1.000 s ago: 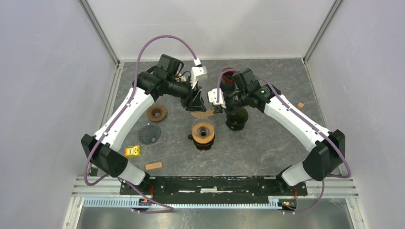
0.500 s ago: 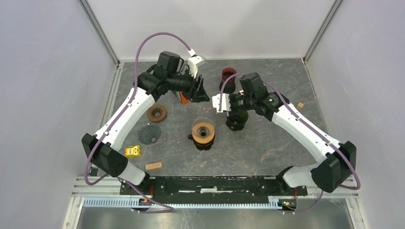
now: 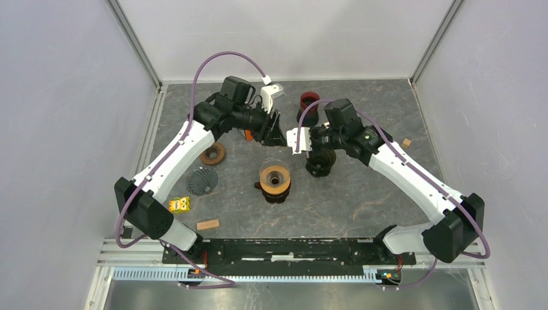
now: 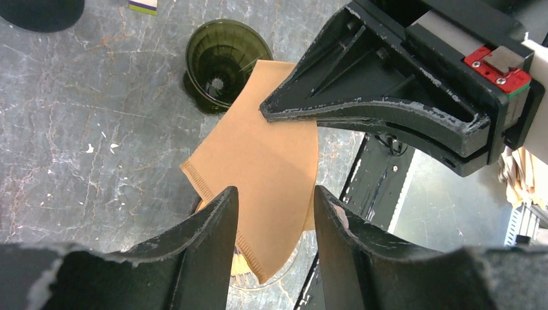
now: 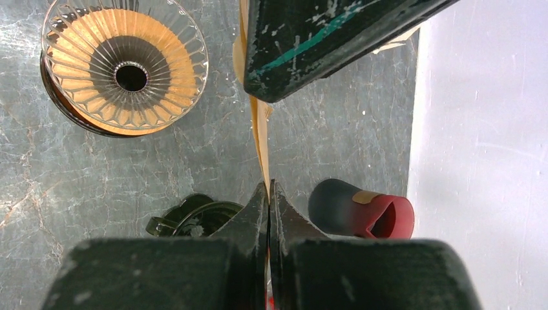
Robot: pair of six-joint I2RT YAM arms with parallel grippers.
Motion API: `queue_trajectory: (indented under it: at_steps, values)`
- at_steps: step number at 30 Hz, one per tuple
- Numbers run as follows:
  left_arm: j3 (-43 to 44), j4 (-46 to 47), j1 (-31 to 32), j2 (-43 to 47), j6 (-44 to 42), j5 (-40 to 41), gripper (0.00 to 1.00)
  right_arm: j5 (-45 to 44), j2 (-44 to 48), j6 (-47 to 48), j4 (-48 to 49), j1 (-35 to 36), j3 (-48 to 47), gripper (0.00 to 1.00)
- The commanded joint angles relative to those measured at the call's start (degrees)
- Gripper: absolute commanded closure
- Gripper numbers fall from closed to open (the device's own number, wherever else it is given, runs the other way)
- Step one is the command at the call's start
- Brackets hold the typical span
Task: Place the coffee filter in the dripper
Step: Pick up the coffee filter from the coffee filter holder.
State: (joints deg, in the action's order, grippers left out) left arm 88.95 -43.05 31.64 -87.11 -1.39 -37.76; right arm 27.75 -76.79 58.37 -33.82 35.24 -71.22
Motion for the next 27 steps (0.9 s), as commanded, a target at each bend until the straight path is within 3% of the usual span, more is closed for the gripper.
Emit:
queue_trajectory:
  at_steps: [1, 27]
  values:
    - [-1.0, 2.1, 0.4, 1.7, -1.1, -2.3, 0.46, -0.1, 1.1, 0.4, 1.1, 0.5, 0.3, 1.0]
    - [-1.9, 0.6, 1.1, 2.2, -6.1, -0.6, 0.47, 0.6, 0.3, -1.1, 1.1, 0.5, 0.0, 1.0]
